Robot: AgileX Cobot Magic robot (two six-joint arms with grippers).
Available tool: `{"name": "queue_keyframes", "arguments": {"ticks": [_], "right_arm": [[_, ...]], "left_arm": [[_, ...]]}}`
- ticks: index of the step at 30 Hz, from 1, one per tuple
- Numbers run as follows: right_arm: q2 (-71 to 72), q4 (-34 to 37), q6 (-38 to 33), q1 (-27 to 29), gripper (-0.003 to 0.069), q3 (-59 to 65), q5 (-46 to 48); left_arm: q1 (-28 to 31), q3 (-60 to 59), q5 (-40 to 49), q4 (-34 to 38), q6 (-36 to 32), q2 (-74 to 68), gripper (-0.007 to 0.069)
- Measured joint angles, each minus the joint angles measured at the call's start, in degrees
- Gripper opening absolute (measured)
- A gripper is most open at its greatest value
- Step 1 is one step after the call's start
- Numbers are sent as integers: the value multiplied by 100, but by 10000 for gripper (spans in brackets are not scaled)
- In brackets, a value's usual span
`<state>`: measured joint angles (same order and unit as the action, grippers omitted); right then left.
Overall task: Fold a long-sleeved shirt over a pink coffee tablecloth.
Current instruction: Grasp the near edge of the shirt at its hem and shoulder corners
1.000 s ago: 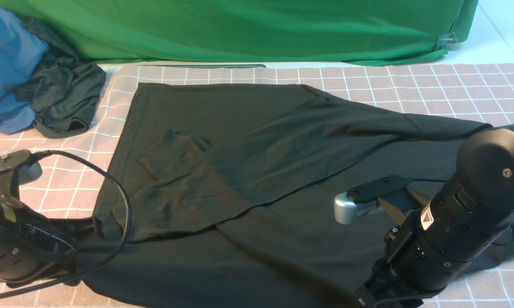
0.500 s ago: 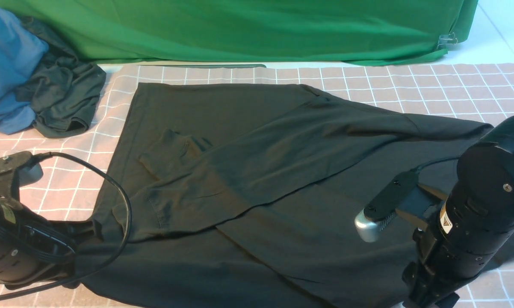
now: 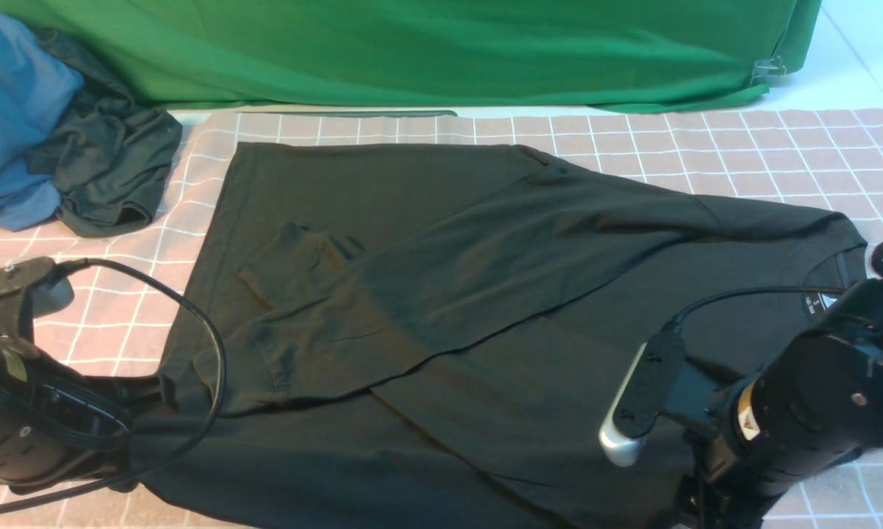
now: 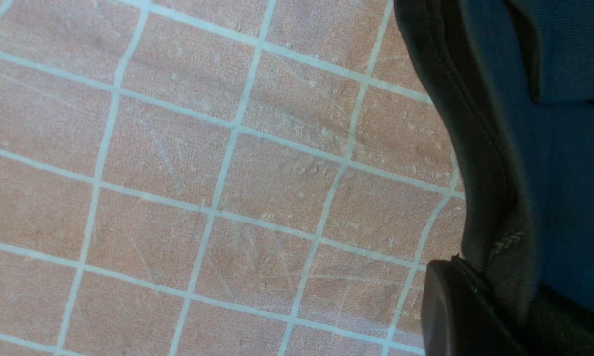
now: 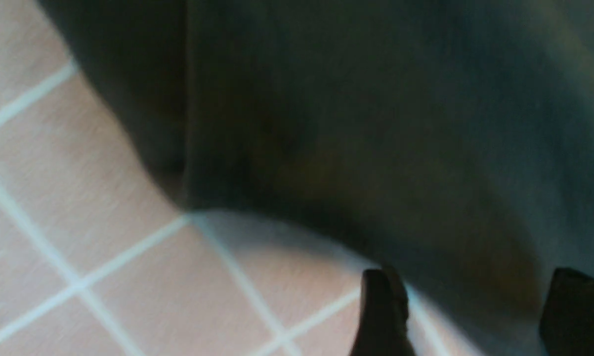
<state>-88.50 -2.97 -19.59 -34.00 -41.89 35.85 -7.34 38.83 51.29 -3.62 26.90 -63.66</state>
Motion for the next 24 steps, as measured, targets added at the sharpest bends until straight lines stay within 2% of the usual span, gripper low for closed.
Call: {"name": "queue_keyframes", "arguments": {"ticks": [8, 10, 14, 15, 16, 24], "right_arm": [[-343, 0, -167, 0, 444, -35, -160], [-345, 17, -173, 0, 411, -35, -169], [-376, 131, -225, -6, 147, -35, -278], [-376, 131, -233, -6, 136, -35, -290], [-376, 110, -257, -6, 85, -50, -297], [-193, 24, 0, -6, 69, -507, 908]], "left_arm": [[0, 0, 0, 0, 0, 0, 44], [0, 0, 0, 0, 0, 0, 44], [0, 0, 0, 0, 0, 0, 44], [0, 0, 0, 0, 0, 0, 44], [0, 0, 0, 6, 0, 0, 44], [0, 328, 186, 139, 115, 0, 44]]}}
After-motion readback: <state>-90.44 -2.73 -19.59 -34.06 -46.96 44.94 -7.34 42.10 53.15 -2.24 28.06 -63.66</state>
